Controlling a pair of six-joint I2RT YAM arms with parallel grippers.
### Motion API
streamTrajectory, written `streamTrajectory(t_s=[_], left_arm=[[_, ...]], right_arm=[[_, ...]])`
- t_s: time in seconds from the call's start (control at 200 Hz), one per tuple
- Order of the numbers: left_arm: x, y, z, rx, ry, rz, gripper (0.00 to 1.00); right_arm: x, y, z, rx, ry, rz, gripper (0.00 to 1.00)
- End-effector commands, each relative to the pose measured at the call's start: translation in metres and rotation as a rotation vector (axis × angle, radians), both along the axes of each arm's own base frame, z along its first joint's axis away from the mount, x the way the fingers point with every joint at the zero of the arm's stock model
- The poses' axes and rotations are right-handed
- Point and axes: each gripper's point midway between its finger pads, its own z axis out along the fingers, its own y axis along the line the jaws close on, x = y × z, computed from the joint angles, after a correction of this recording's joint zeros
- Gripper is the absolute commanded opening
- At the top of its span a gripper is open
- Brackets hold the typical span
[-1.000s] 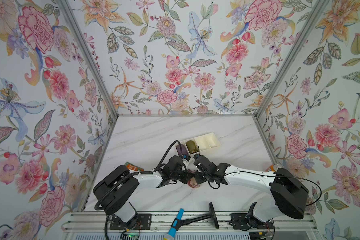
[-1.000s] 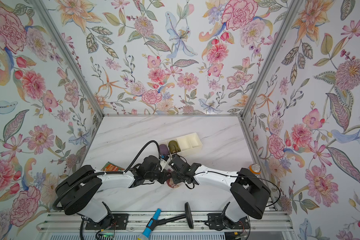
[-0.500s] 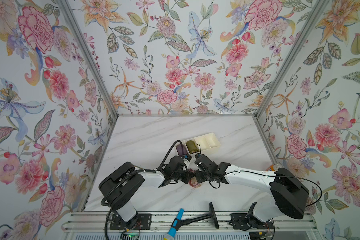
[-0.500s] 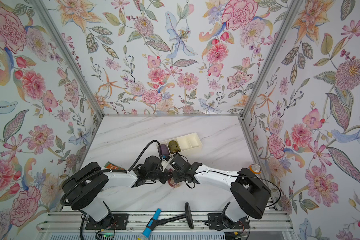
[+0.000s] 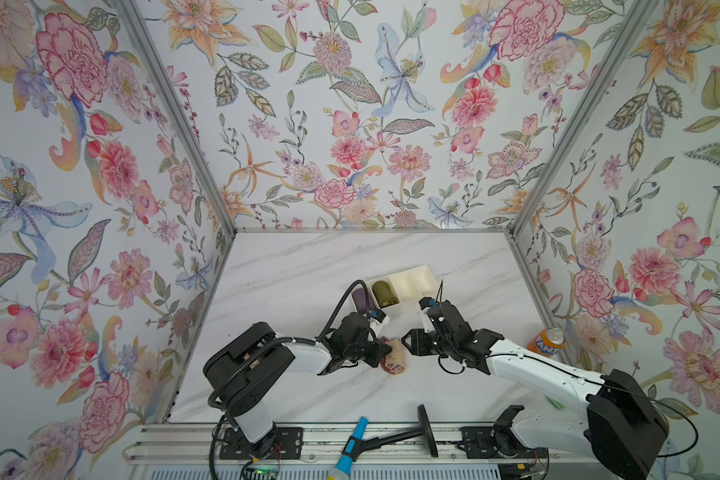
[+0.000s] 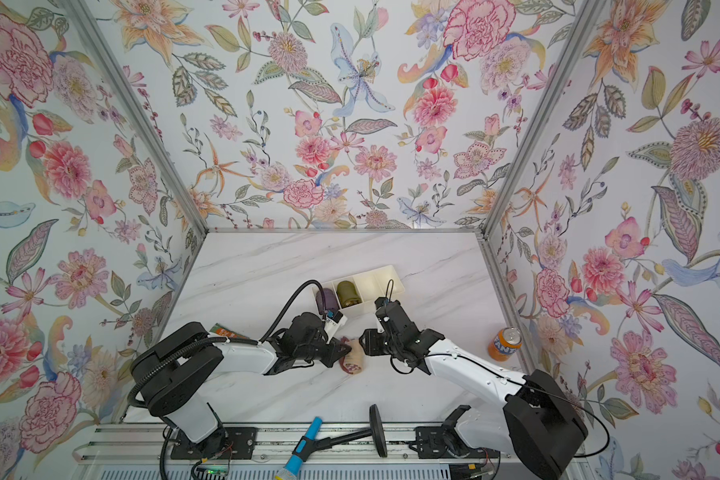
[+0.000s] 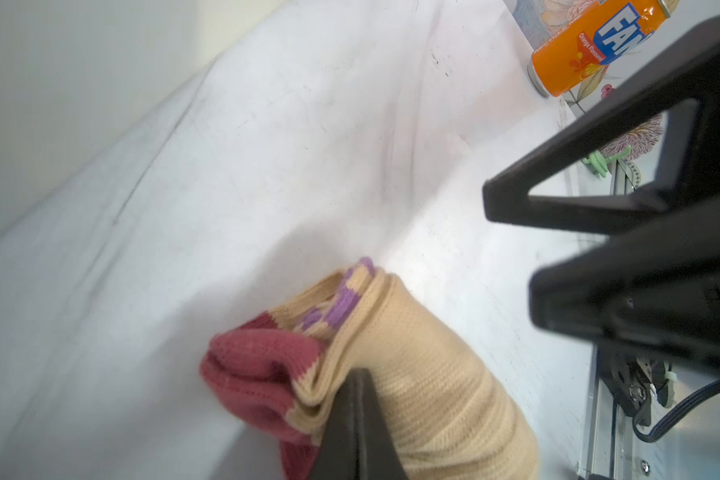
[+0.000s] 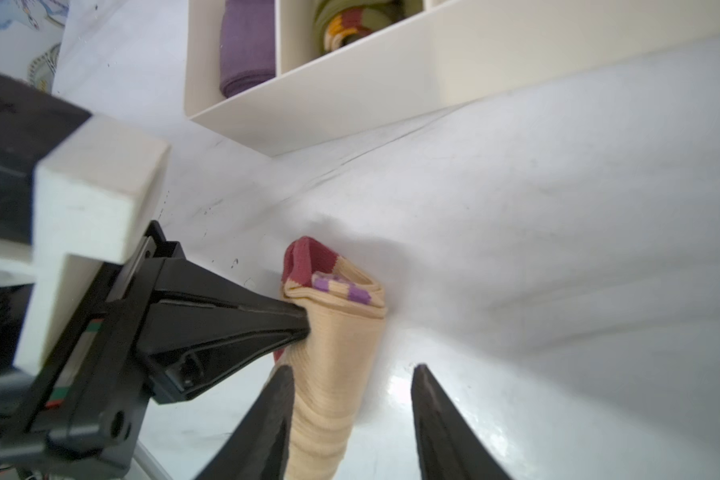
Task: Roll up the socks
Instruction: 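Open the right gripper and draw it back while left holds the roll, then close the right gripper on the beige sock roll from the left gripper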
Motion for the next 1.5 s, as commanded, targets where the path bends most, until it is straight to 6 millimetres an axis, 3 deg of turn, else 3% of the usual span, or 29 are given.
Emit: streamTrajectory(t_s=[0.0, 0.38, 1.496], left_arm=[[-0.022, 0.027, -0.048, 0.178, 0.079, 0.000, 0.00], [-0.022, 0.030, -0.050, 0.189, 0.069, 0.000, 0.00], [-0.029, 0.037, -0.053, 0.176, 0.070, 0.007, 0.00]], right_arm=[[-0.011, -0.003, -0.007, 0.150, 0.113, -0.011, 0.50], [-0.016, 0.011, -0.020, 0.352, 0.208, 0.013, 0.56], [-0.024, 0.040, -0.053, 0.352, 0.281, 0.061, 0.56]])
